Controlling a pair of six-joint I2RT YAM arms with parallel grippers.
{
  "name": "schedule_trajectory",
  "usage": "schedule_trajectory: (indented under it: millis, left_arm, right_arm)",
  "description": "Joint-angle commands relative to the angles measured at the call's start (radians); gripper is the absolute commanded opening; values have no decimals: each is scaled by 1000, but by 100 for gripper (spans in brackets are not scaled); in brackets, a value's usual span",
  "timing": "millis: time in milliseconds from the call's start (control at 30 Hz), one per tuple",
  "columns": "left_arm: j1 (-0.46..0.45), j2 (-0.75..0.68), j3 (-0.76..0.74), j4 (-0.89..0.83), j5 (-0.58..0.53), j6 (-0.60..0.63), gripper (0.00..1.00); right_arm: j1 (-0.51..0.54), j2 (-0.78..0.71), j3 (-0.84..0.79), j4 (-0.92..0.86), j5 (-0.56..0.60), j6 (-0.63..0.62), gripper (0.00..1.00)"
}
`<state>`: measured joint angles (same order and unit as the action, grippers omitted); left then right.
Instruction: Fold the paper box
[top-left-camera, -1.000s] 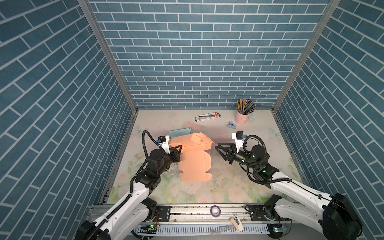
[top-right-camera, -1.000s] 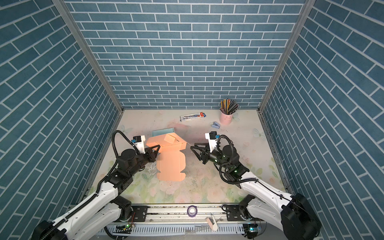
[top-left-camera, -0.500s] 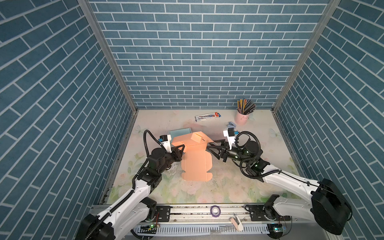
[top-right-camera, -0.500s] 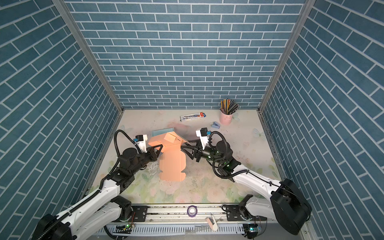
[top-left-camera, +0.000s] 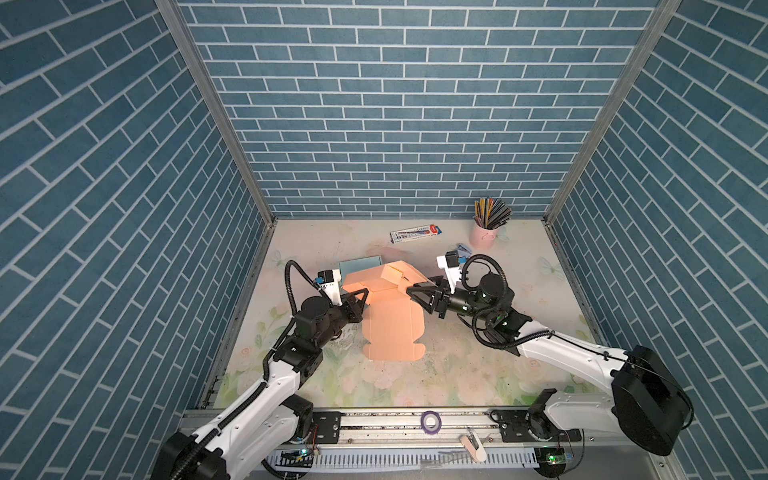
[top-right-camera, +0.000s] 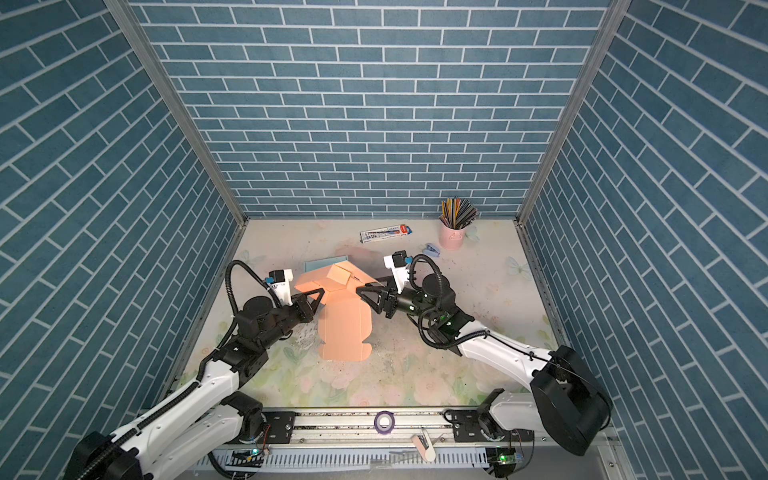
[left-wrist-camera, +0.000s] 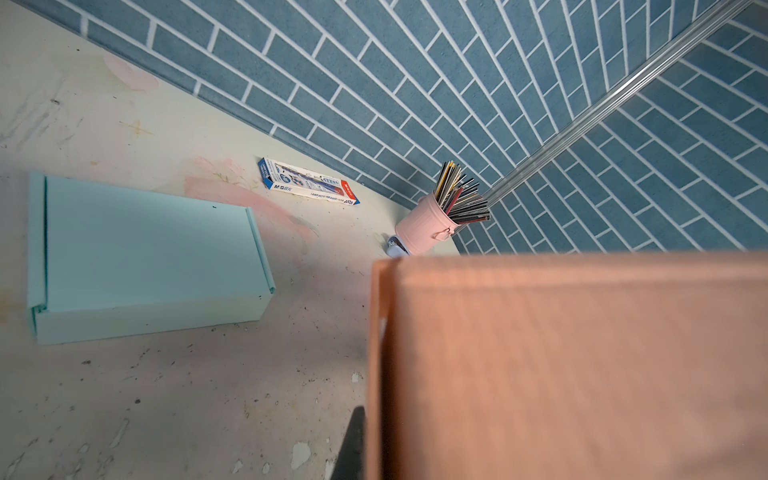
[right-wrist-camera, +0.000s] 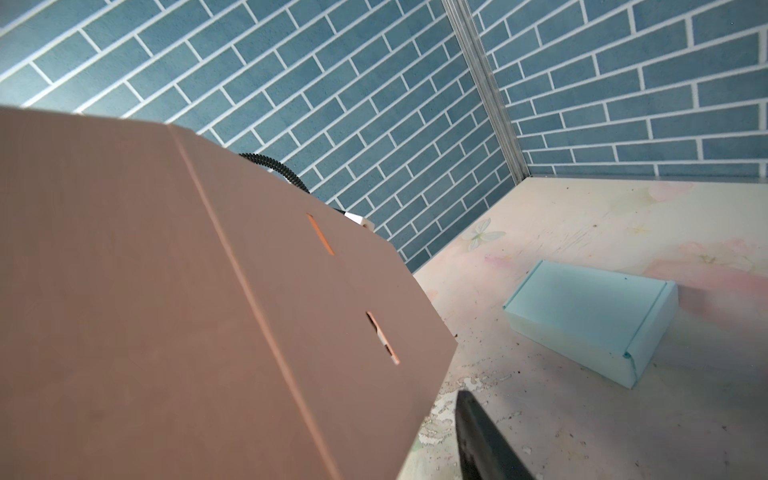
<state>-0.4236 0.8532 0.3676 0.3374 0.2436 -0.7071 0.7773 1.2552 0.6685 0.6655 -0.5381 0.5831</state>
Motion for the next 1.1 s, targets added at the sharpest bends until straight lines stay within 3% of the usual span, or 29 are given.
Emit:
schedule_trajectory:
  millis: [0, 100, 300, 533, 767, 1067]
  left_arm:
    - [9, -37, 13, -33, -13, 31, 9]
    - [32, -42, 31, -67, 13, 53, 9]
    - [62, 25, 118, -146, 183, 158, 9]
    - [61, 12, 156, -231, 247, 231, 9]
    - [61, 32, 177, -260, 274, 253, 9]
    - [61, 46, 195, -293, 248, 278, 8]
  right_arm:
    - [2, -117, 7, -161, 15, -99, 49]
    - [-1, -232, 12, -298, 9, -175, 50]
    - [-49, -383, 27, -485, 6, -227, 50]
    - [-174, -421, -11, -356, -127, -124, 49]
    - [-179, -345, 26, -335, -222, -171, 48]
    - [-187, -431, 82, -410, -238, -171, 50]
